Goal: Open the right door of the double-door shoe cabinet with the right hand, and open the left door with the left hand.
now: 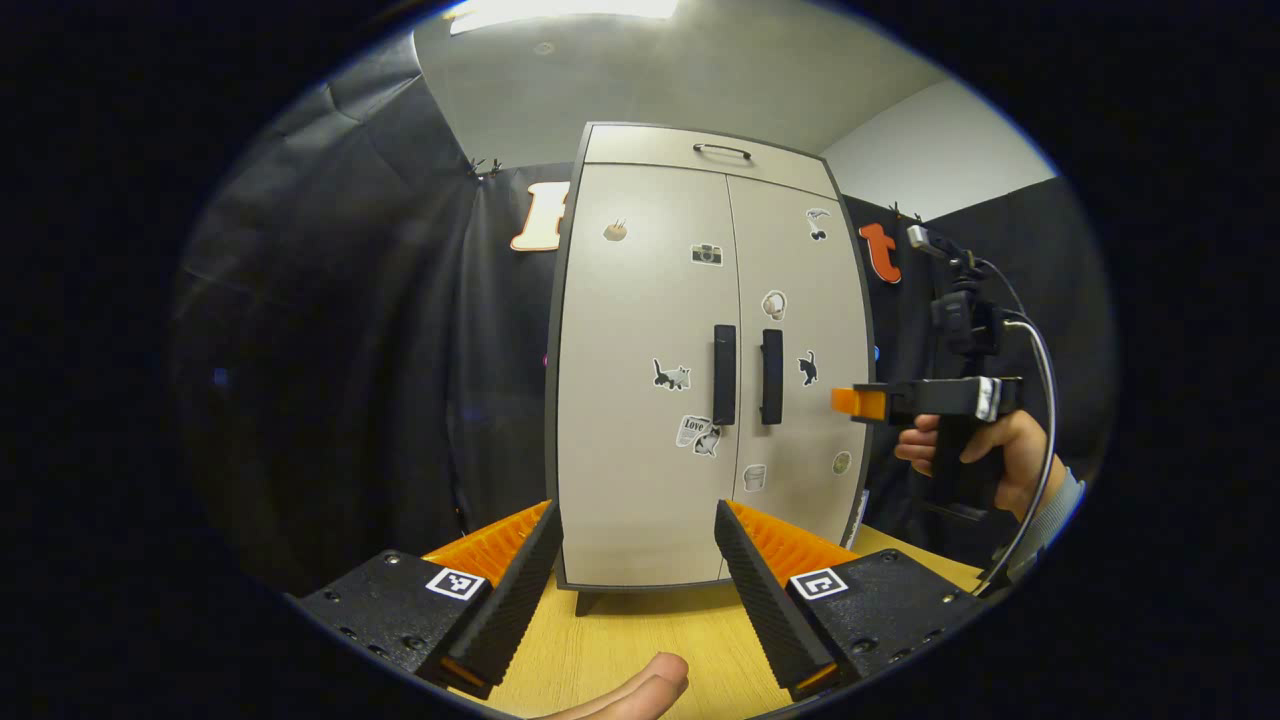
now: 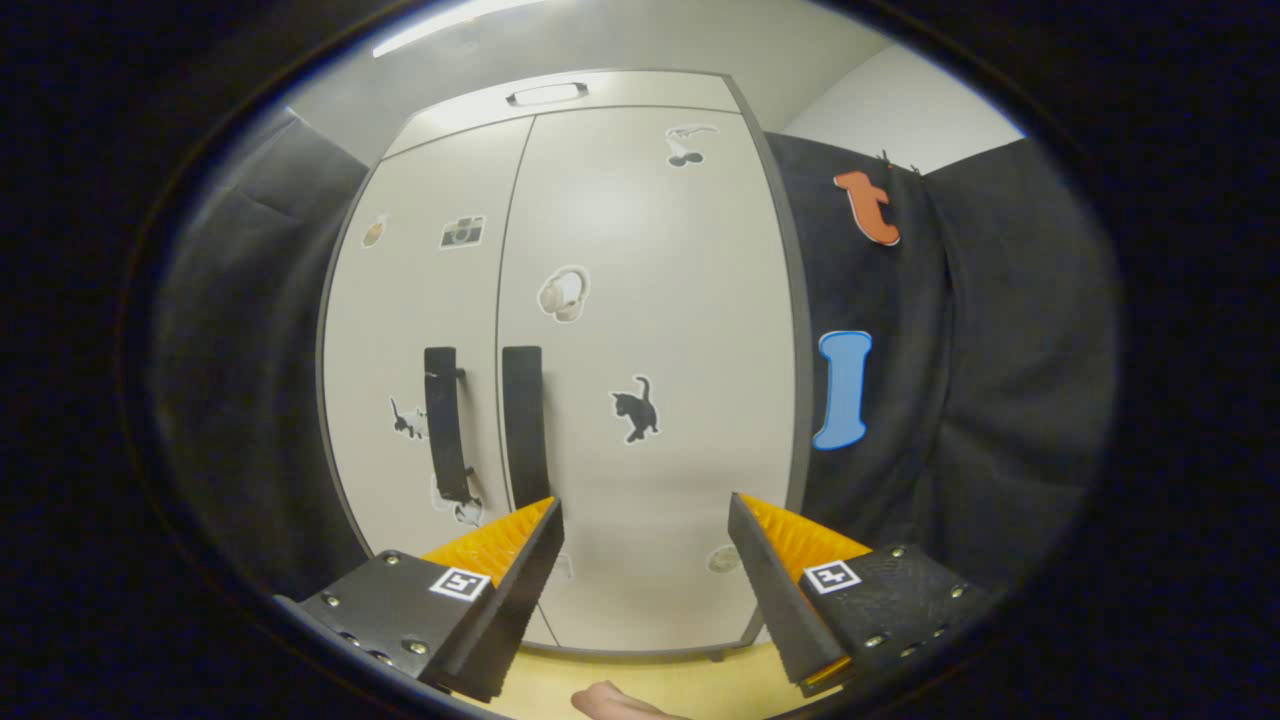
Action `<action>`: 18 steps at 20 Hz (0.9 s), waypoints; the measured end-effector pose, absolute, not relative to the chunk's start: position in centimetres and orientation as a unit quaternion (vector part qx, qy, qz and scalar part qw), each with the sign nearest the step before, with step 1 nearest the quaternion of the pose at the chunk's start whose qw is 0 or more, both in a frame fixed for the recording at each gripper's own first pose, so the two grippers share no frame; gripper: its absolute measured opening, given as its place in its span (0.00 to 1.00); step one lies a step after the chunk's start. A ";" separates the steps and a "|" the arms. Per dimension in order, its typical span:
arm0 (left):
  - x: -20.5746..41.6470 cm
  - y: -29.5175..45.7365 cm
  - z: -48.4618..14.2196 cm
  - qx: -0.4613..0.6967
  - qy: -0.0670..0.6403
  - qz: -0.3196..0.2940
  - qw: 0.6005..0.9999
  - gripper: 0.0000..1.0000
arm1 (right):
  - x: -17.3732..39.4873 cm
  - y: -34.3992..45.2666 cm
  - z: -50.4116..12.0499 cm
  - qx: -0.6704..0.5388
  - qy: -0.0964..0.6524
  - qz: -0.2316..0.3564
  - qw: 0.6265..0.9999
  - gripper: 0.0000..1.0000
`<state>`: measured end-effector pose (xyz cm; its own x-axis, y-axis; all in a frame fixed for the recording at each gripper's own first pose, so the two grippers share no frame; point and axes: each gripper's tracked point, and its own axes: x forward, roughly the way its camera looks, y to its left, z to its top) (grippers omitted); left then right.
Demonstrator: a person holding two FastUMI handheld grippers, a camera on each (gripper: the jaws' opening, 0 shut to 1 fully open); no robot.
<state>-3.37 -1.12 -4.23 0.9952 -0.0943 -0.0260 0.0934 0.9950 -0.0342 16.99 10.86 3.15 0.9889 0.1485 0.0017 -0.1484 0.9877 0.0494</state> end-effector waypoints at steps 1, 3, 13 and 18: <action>-3.5 -0.9 -4.4 -0.018 0.013 -0.047 0.999 0.95 | 17.8 11.7 3.4 0.029 0.001 0.081 0.996 0.98; -3.8 -0.4 -4.8 -0.017 0.012 -0.045 0.999 0.95 | 19.2 13.5 4.1 0.041 -0.003 0.094 0.995 0.94; -4.9 2.0 -7.6 -0.036 0.029 -0.052 0.998 0.92 | 23.7 19.7 5.6 -0.021 -0.035 0.089 0.995 0.91; -4.8 2.9 -8.5 -0.035 0.036 -0.042 0.998 0.95 | 24.4 19.8 5.8 0.034 -0.037 0.072 0.996 0.38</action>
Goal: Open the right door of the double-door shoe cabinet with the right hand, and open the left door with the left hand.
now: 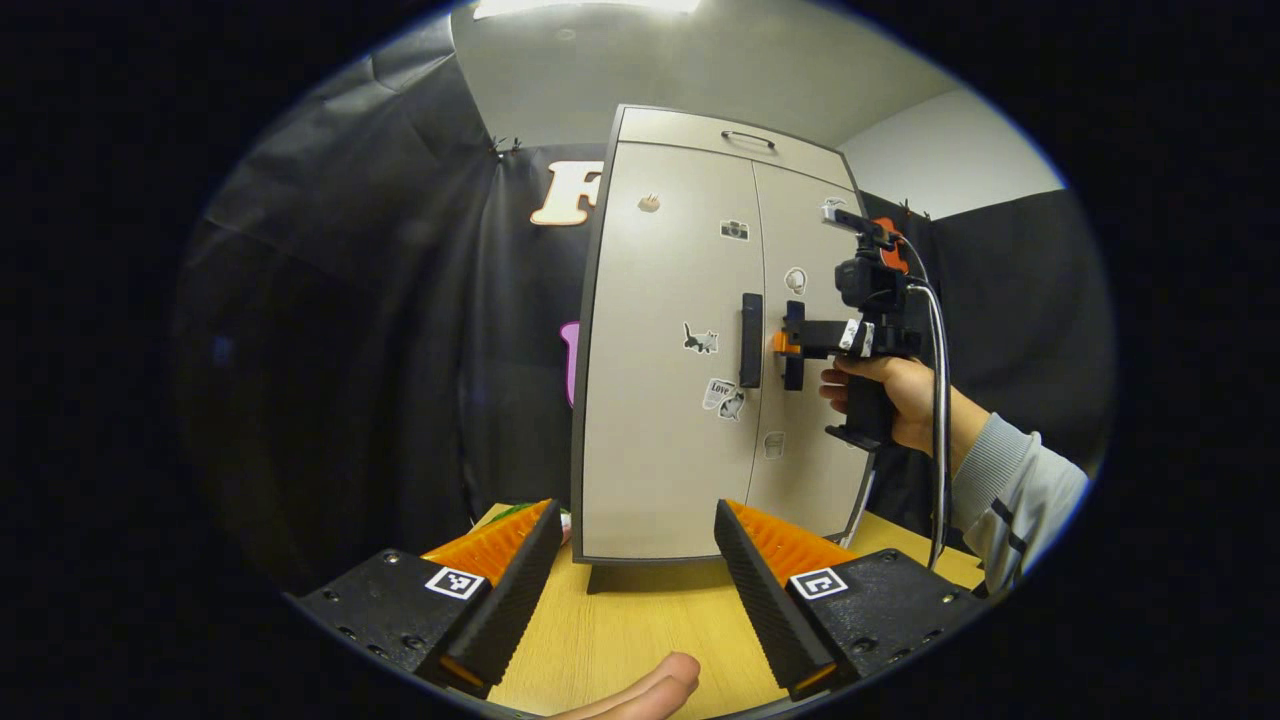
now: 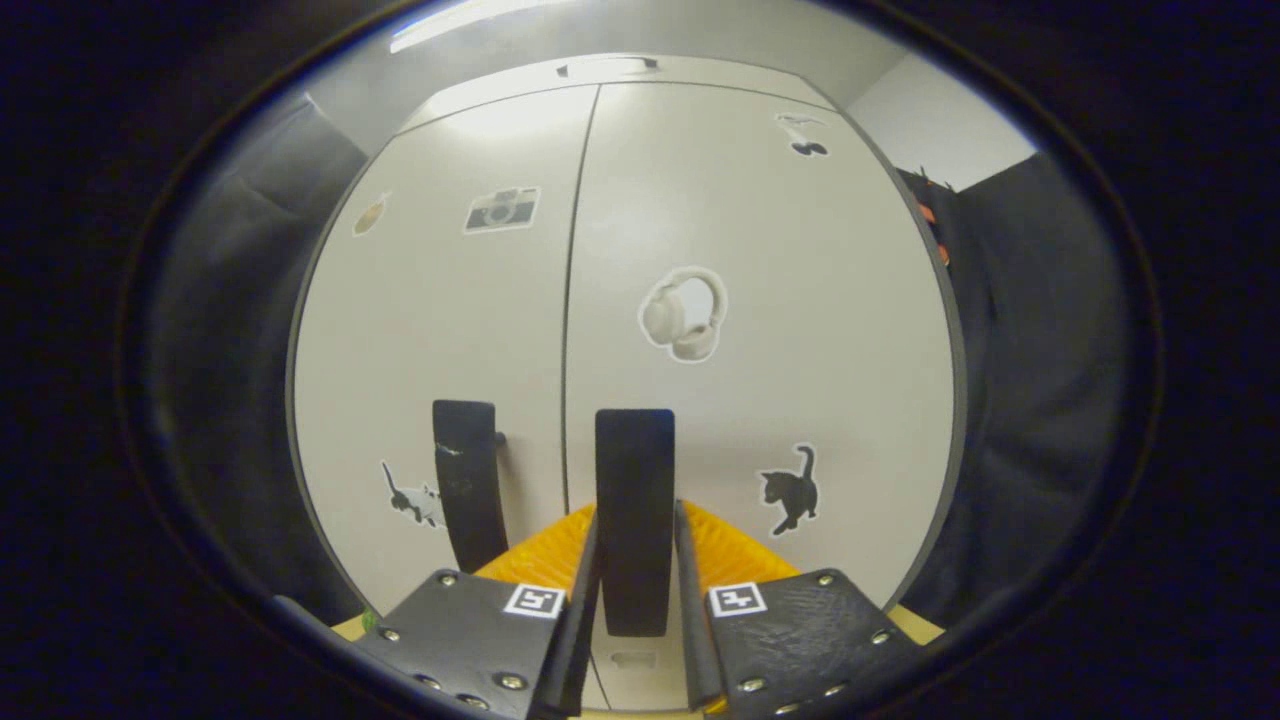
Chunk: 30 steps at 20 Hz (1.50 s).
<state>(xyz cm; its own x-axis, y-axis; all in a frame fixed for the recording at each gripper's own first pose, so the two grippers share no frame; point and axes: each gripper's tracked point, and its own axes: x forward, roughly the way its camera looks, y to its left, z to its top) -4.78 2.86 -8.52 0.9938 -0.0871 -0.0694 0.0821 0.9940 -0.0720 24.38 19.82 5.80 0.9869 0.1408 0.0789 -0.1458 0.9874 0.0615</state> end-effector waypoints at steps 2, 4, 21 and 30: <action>-4.8 2.9 -8.4 -0.035 0.032 -0.042 0.998 0.95 | 26.0 20.8 5.0 0.026 -0.026 0.074 0.997 0.38; -5.0 3.1 -8.2 -0.034 0.026 -0.043 0.998 0.95 | 24.1 20.2 5.5 0.011 -0.015 0.069 0.997 0.30; -5.5 2.3 -7.5 -0.012 0.037 -0.019 0.999 0.95 | 17.3 16.8 5.3 0.041 0.023 0.197 0.979 0.21; -6.9 -0.6 -6.7 -0.014 0.037 -0.049 0.998 0.95 | 12.0 10.7 5.6 0.027 0.034 0.215 0.976 0.21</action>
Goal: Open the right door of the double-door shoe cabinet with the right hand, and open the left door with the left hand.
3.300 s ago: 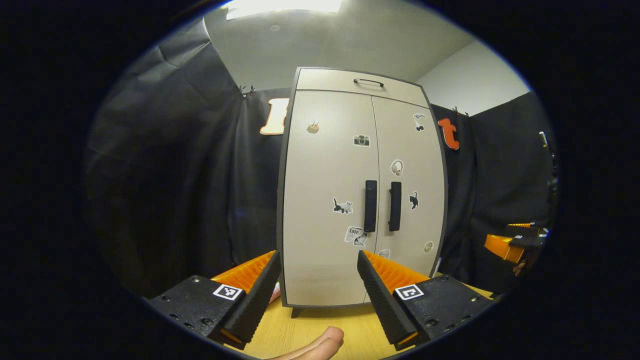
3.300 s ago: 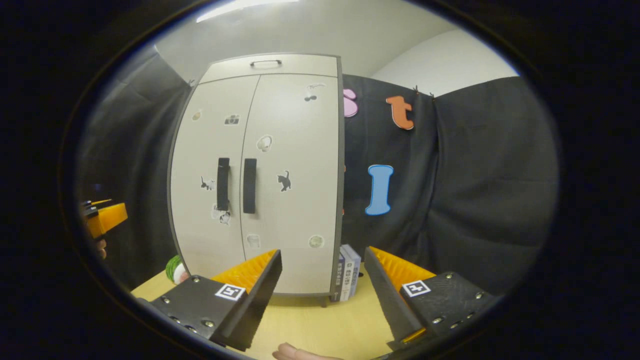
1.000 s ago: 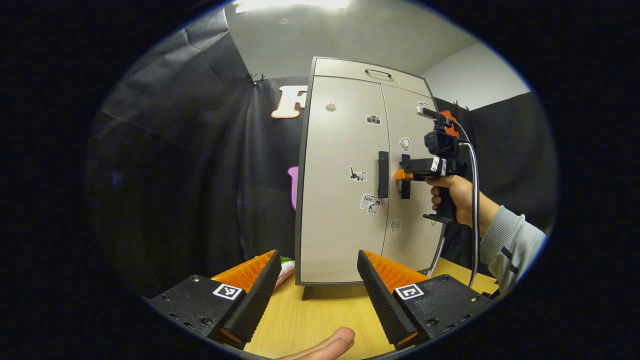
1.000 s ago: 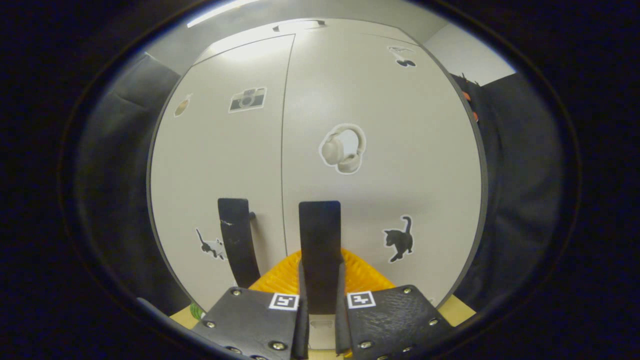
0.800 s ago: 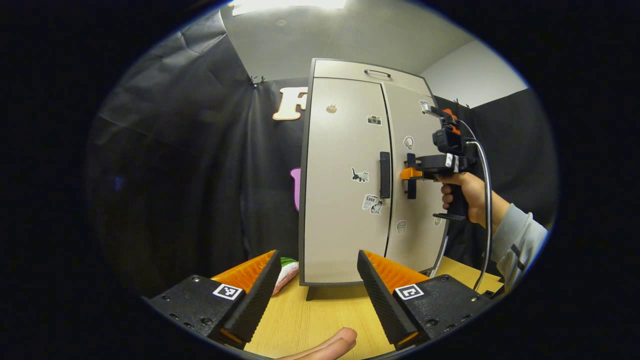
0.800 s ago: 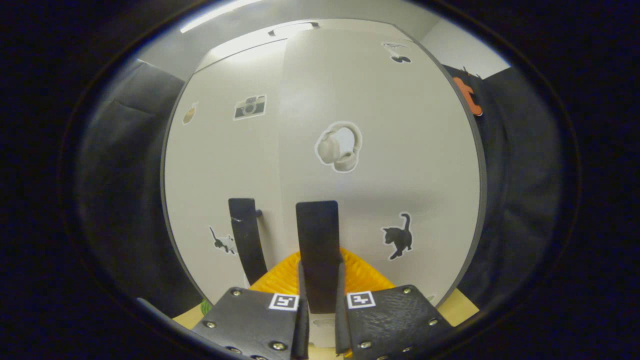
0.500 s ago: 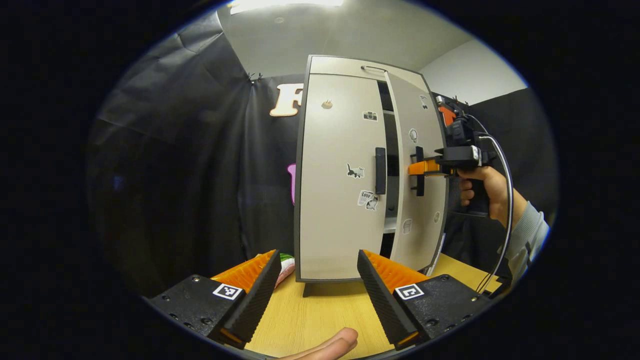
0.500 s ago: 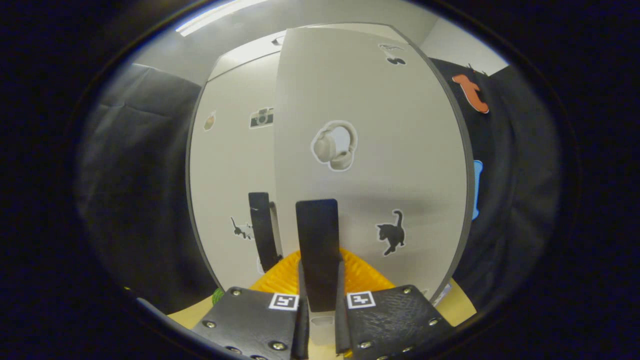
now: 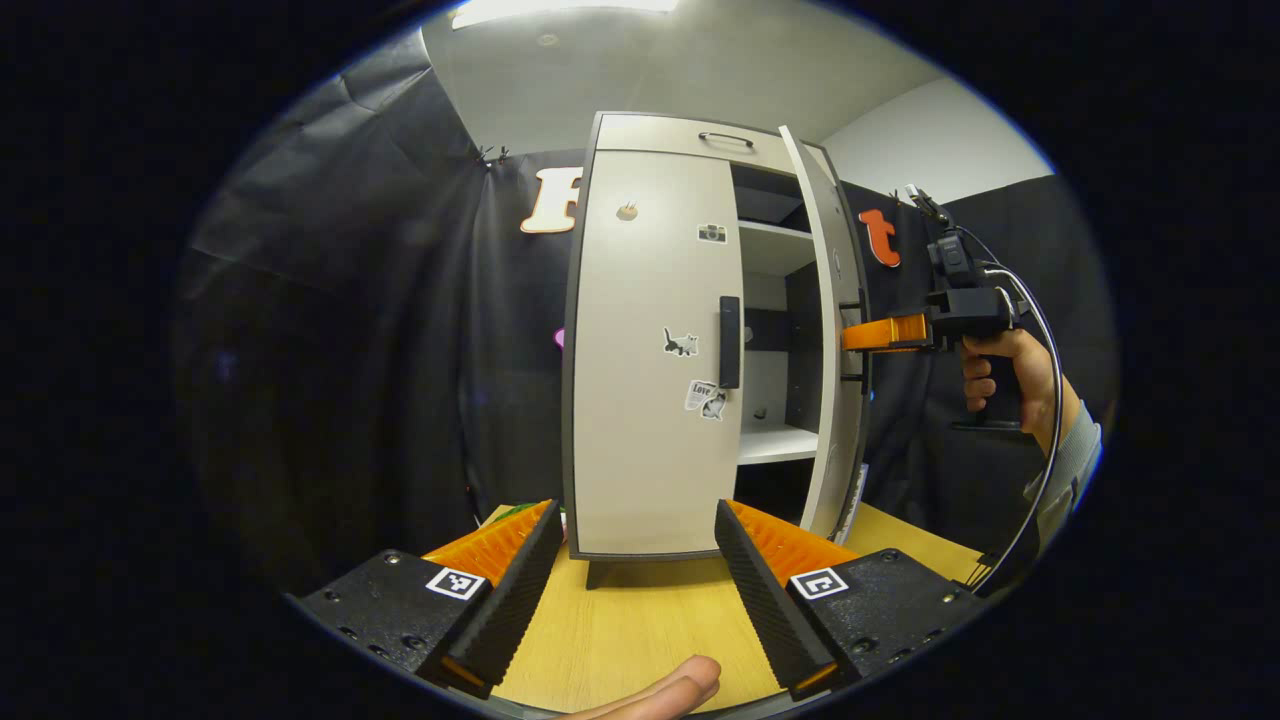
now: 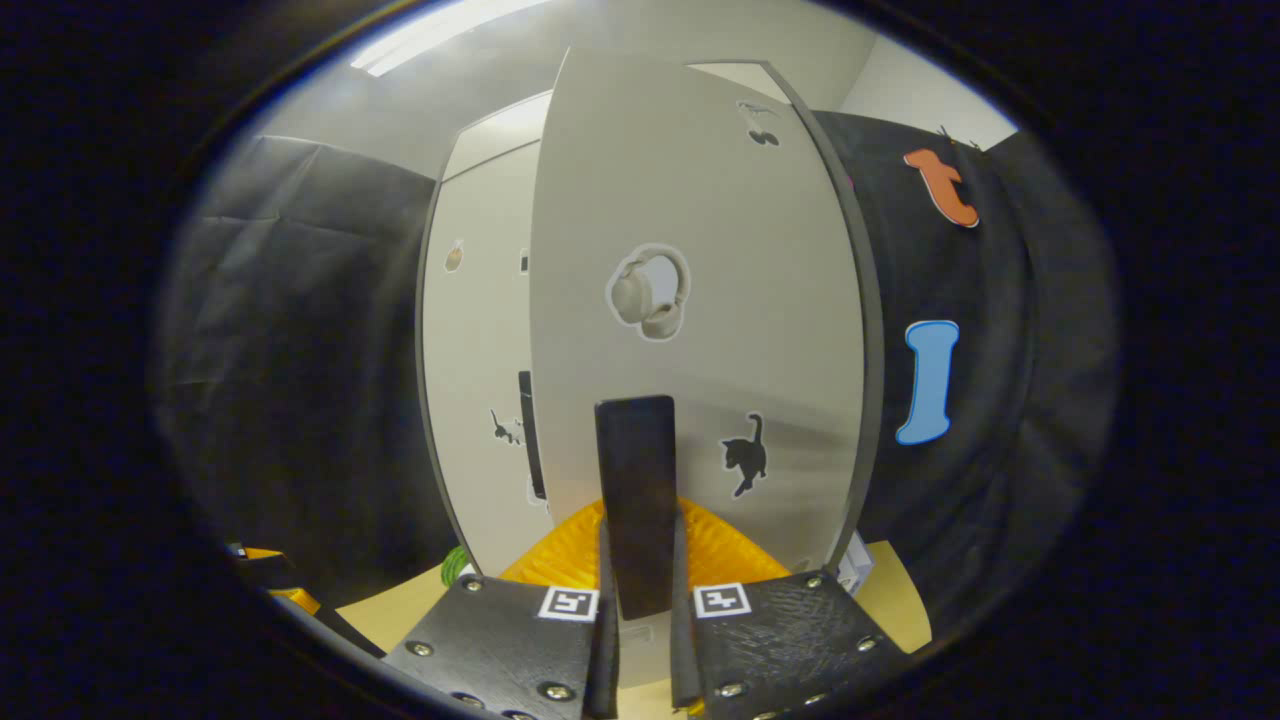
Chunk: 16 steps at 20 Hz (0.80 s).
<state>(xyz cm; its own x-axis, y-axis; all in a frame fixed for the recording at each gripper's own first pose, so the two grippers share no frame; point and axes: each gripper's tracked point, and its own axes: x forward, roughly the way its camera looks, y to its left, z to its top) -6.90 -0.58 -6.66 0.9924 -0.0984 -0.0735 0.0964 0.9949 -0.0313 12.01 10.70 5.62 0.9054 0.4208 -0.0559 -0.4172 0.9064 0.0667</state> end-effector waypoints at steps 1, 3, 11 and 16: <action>-7.0 -0.8 -6.5 -0.013 0.035 -0.051 0.998 0.95 | 11.6 10.1 5.7 0.025 0.033 0.214 0.976 0.21; -7.2 -0.9 -6.3 -0.013 0.030 -0.053 0.998 0.95 | 10.9 8.6 5.8 0.008 0.027 0.204 0.979 0.20; -7.5 -1.5 -6.4 -0.009 0.024 -0.058 0.998 0.95 | 9.3 3.0 6.1 0.007 0.025 0.153 0.988 0.20; -7.4 -2.6 -6.8 -0.012 0.028 -0.070 0.997 0.95 | 9.2 -0.8 6.3 0.016 0.016 0.130 0.991 0.19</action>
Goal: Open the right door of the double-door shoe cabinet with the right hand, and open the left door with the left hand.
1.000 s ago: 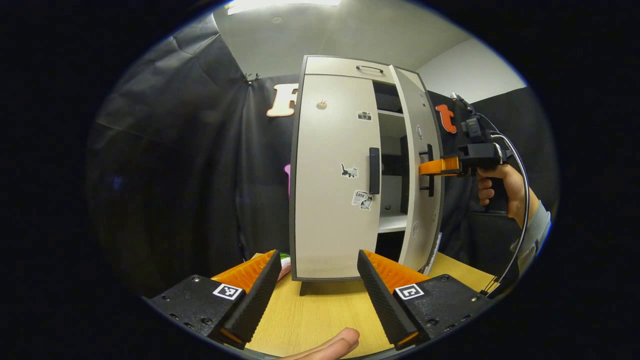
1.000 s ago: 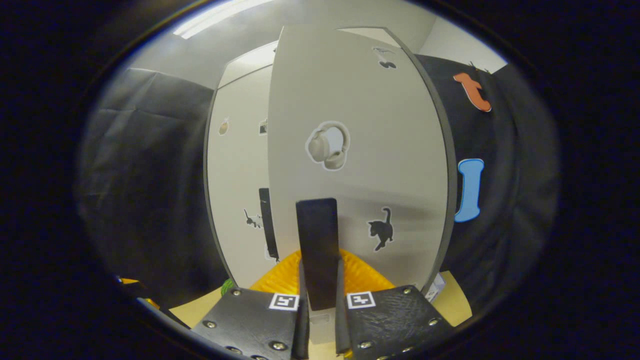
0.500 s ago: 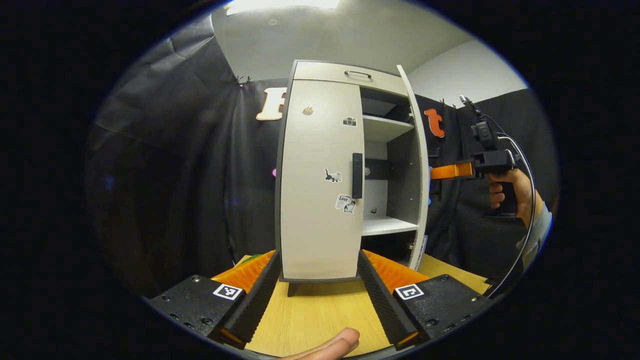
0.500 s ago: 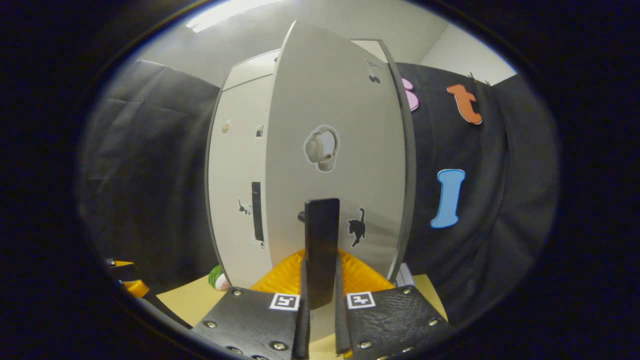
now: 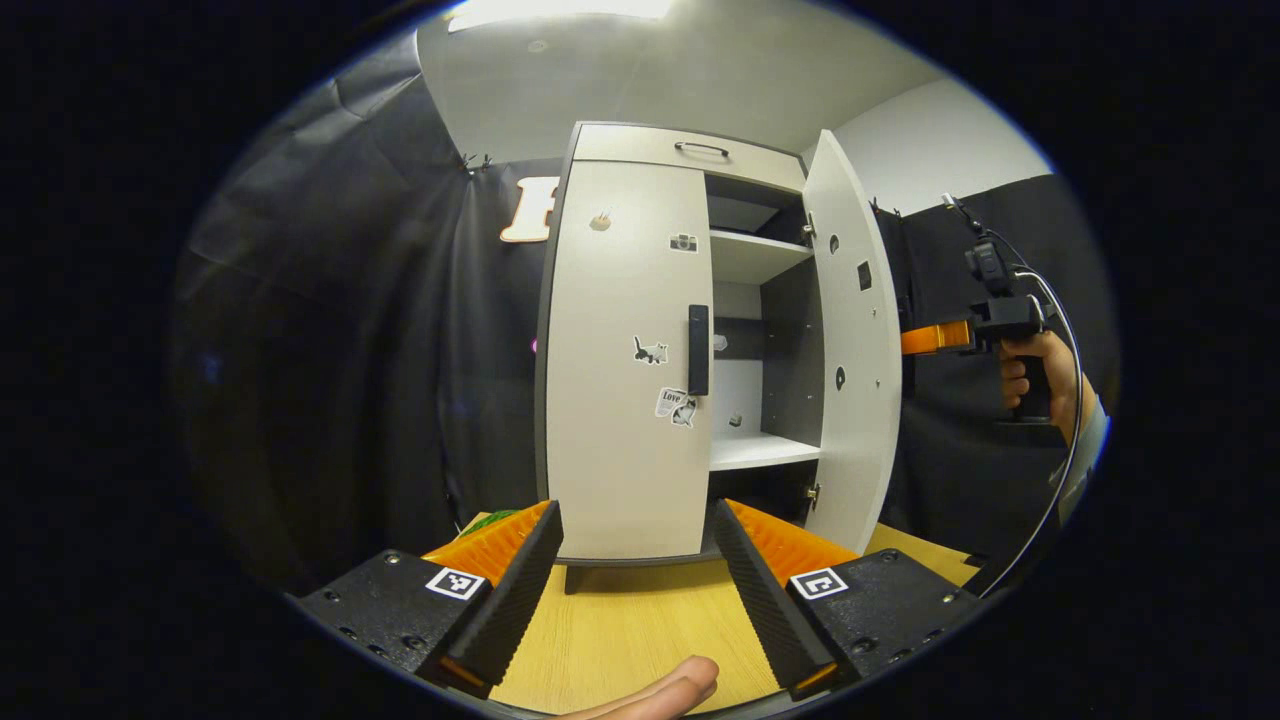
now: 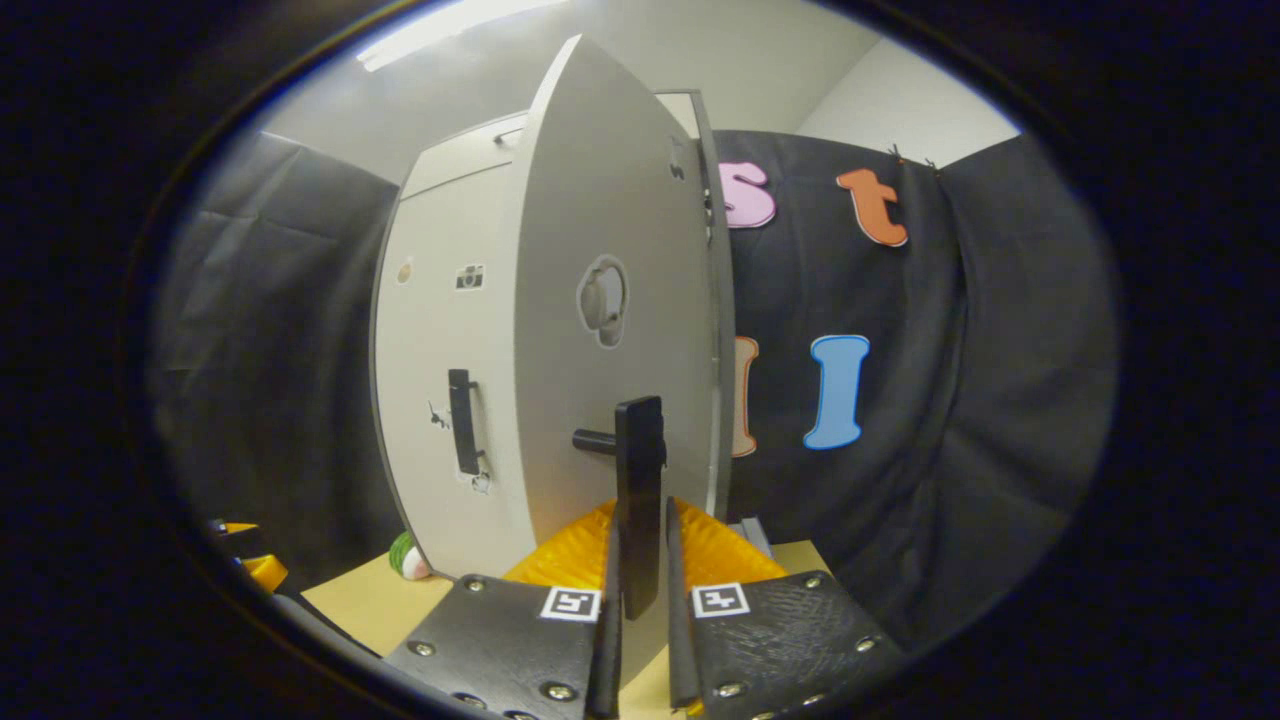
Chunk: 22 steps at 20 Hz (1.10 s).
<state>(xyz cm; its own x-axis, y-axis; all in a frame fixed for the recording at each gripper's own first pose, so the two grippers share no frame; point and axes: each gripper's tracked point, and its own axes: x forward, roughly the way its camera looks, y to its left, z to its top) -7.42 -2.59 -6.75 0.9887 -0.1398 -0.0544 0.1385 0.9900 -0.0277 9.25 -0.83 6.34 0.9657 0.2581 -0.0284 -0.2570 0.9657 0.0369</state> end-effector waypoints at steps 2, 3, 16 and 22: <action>-7.3 -2.9 -7.0 -0.014 0.033 -0.071 0.997 0.95 | 9.6 -2.4 6.5 0.029 0.014 0.118 0.992 0.19; -7.3 -3.1 -7.0 -0.017 0.034 -0.073 0.997 0.95 | 9.8 -3.7 6.5 0.030 0.015 0.105 0.994 0.19; -6.4 -3.1 -7.8 -0.015 0.048 -0.067 0.996 0.95 | 11.1 -7.9 5.9 0.050 0.014 0.102 0.993 0.00; -3.9 -3.4 -6.8 0.003 0.044 -0.062 0.997 0.95 | 9.3 -8.7 5.6 0.047 0.002 0.098 0.994 0.02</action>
